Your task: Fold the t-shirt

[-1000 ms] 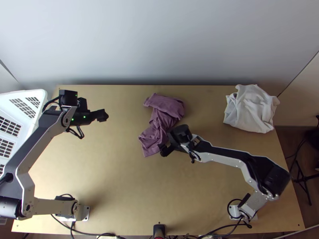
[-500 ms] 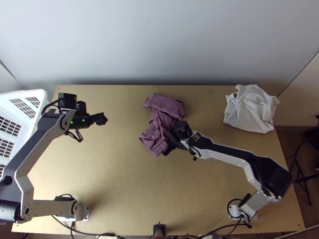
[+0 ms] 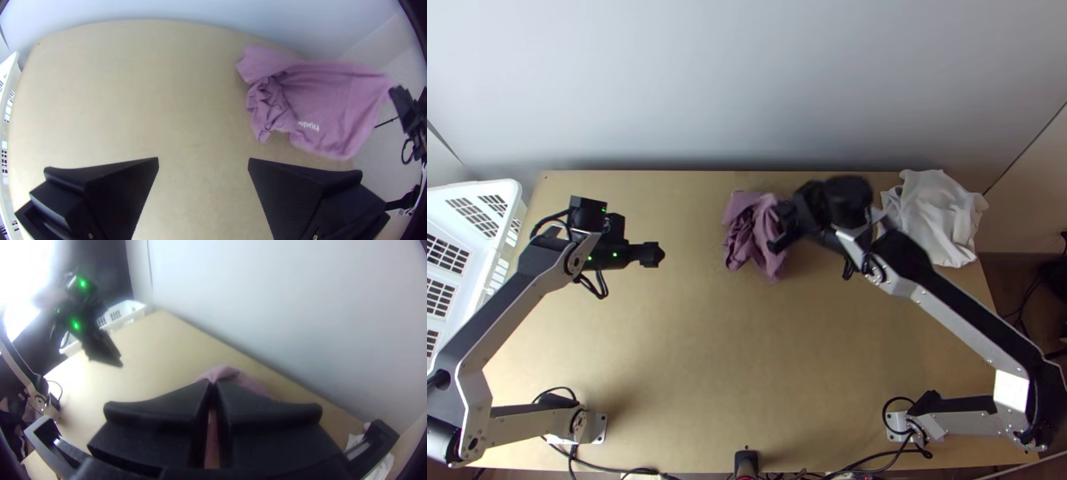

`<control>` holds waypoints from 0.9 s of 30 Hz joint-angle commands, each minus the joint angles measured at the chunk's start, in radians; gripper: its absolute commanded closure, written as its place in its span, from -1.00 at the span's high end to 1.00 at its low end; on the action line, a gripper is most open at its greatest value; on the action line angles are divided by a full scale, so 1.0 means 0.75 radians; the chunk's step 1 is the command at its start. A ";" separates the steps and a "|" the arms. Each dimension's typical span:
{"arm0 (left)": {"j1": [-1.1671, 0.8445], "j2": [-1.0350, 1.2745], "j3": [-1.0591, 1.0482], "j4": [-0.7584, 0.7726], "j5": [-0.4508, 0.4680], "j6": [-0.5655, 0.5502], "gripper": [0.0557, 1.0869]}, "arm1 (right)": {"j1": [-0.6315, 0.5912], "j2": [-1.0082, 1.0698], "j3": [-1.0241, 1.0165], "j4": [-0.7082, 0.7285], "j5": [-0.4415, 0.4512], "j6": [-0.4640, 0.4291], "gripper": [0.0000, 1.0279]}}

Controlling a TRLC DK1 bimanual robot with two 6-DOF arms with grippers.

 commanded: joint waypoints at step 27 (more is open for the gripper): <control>-0.445 -0.203 -0.246 0.195 -0.069 0.013 0.90 | 0.025 0.258 1.067 -0.081 0.314 0.001 -0.95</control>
